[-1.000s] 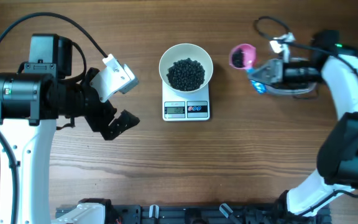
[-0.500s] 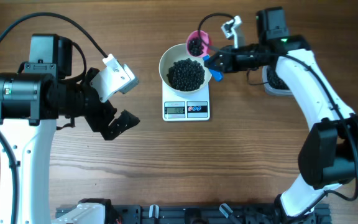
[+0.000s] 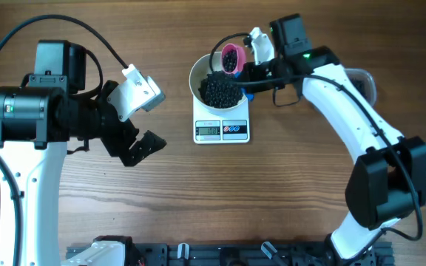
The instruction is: Scoop item into bowl and weigh 150g on scale
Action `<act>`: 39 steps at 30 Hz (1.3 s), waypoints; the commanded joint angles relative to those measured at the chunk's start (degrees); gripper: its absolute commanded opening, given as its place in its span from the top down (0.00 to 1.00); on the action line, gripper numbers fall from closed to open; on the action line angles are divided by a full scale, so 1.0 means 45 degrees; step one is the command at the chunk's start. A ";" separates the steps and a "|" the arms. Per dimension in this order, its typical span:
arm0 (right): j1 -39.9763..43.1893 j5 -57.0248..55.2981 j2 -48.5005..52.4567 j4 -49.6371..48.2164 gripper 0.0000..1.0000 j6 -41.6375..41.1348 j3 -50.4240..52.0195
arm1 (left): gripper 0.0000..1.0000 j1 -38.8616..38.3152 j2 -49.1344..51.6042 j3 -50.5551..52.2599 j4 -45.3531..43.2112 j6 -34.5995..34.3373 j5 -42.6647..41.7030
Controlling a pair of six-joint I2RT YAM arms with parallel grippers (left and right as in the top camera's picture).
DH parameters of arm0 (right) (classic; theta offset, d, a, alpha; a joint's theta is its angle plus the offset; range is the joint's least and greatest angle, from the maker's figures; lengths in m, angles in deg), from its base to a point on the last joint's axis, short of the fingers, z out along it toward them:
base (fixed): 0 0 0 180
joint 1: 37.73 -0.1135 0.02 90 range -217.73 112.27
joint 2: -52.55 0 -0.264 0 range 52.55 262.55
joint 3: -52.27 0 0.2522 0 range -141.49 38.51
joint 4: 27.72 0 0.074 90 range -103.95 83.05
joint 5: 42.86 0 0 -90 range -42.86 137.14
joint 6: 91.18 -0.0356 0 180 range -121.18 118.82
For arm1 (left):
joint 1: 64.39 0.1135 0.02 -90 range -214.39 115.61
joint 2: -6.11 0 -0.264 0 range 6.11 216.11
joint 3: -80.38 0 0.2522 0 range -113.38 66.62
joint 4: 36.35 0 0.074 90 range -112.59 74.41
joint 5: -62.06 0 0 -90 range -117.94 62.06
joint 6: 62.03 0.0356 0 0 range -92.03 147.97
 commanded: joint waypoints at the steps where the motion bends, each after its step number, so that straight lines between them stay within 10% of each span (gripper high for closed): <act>1: -0.0607 -0.2288 -0.0860 0.0277 0.96 -0.0121 -0.0418 | 0.00 0.0083 -0.0117 -0.0141 0.0010 0.0155 0.0034; 39: -0.2584 -0.7203 -0.1379 0.1520 0.95 0.2331 -0.0418 | 0.00 0.0083 -0.0117 -0.0141 0.0010 0.0155 0.0034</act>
